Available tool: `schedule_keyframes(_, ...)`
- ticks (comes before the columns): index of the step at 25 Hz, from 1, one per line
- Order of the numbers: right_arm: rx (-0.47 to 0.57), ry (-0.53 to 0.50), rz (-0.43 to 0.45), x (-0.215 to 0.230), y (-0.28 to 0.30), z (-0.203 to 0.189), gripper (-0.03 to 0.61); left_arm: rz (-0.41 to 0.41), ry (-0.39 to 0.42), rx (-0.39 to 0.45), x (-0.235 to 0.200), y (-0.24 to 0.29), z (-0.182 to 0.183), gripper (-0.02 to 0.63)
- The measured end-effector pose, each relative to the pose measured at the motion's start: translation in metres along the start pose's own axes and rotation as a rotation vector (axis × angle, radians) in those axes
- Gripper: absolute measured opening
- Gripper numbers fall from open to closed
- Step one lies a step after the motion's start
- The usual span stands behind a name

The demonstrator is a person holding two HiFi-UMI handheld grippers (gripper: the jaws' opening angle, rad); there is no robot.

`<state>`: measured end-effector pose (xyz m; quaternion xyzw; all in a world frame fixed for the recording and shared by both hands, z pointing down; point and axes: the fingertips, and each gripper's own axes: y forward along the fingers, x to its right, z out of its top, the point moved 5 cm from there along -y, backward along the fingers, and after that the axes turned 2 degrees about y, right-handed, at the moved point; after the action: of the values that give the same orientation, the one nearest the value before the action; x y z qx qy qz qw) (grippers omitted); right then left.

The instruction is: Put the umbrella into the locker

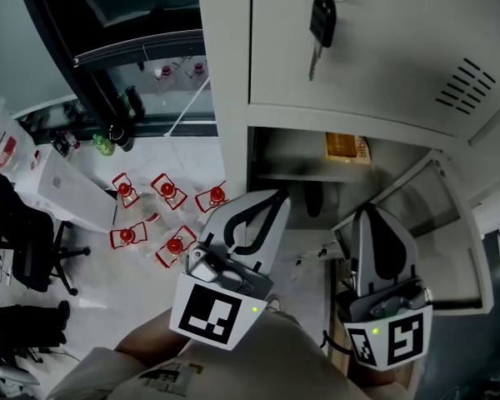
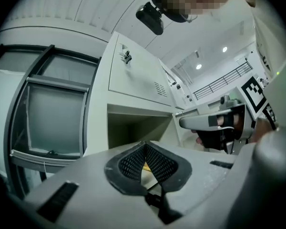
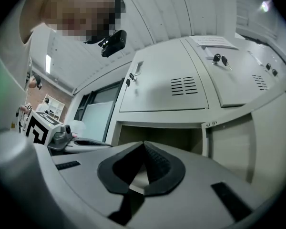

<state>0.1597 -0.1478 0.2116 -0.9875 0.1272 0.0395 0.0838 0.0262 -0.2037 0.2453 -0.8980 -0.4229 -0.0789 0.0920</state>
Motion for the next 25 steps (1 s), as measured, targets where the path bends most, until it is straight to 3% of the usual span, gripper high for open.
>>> schedule_keyframes(8, -0.005, 0.032, 0.014, 0.000, -0.011, -0.016, 0.006, 0.032, 0.038, -0.036, -0.001, -0.013, -0.019, 0.008)
schedule_keyframes(14, -0.063, 0.029, 0.030, -0.003, -0.014, -0.037, 0.006, 0.040, 0.049, -0.069, -0.003, -0.019, -0.033, 0.008)
schedule_keyframes(25, -0.111, 0.029, 0.044, -0.006, -0.012, -0.058, 0.006, 0.040, 0.037, -0.089, -0.002, -0.020, -0.047, 0.008)
